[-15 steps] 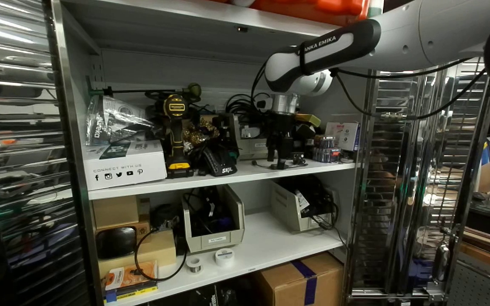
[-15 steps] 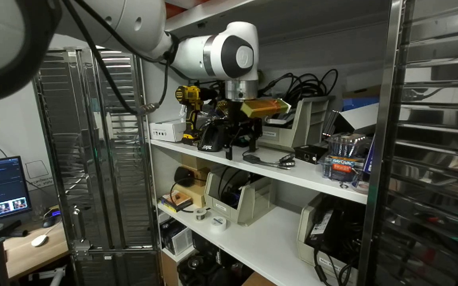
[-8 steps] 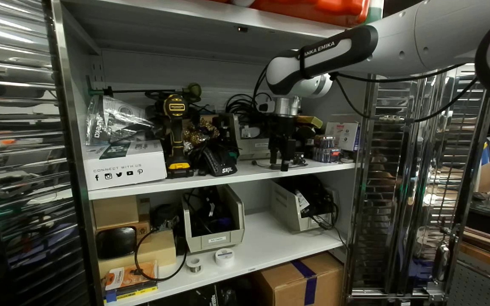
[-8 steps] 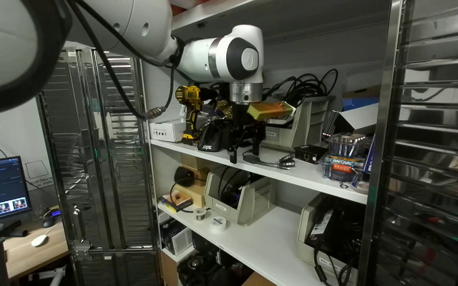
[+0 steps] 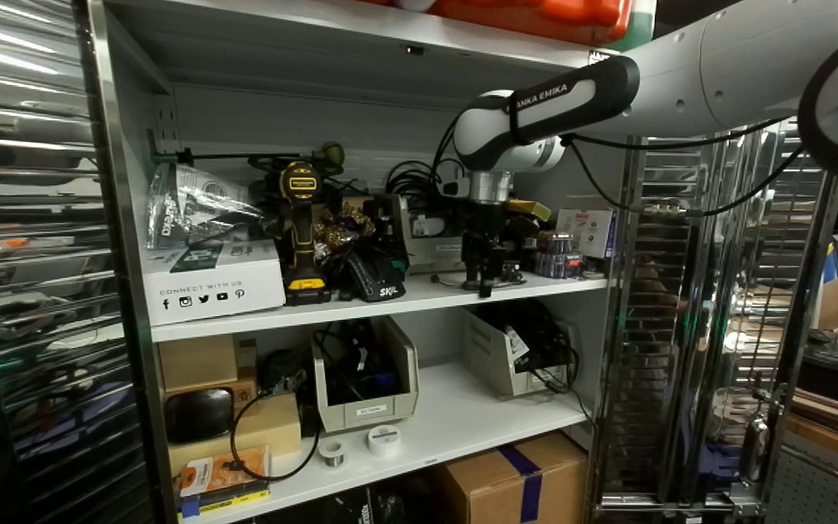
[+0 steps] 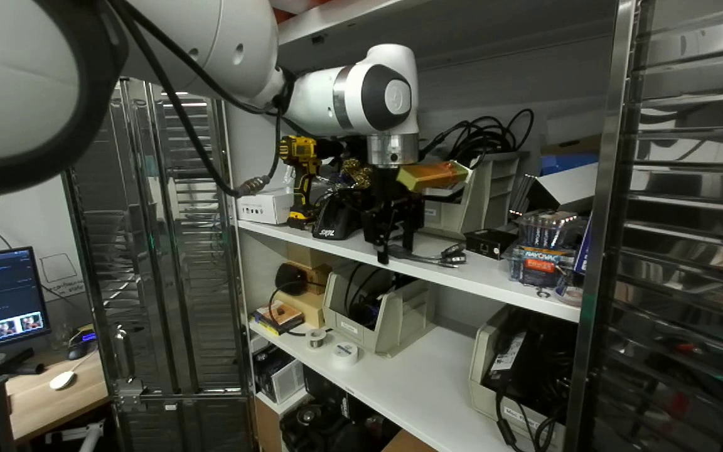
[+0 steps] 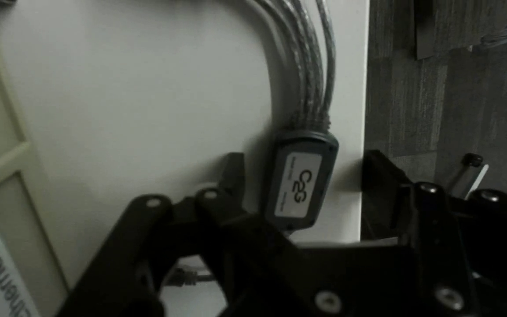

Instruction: Pick the cable and put it in the box

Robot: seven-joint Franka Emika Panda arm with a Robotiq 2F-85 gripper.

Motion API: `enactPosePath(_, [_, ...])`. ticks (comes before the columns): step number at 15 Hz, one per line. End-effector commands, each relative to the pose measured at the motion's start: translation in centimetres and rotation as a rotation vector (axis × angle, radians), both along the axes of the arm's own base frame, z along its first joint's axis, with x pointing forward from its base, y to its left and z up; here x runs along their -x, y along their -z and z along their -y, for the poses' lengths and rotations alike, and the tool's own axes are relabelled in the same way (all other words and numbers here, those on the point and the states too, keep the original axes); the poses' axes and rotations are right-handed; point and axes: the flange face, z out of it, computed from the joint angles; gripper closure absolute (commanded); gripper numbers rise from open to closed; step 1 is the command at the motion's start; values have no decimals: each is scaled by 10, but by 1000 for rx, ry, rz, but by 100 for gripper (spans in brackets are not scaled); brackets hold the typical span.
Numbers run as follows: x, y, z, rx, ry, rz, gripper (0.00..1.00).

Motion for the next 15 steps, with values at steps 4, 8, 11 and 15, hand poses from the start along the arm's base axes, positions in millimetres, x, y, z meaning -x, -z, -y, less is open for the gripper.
enactPosePath(4, [8,-14,-6,67,-4,15,83])
enactPosePath(8, [27,-19,-9,73,104,59,79])
enactPosePath(11, [50,-26,-20,33,217,143,80])
enactPosePath(15, [77,-37,-36,-18,334,312,80])
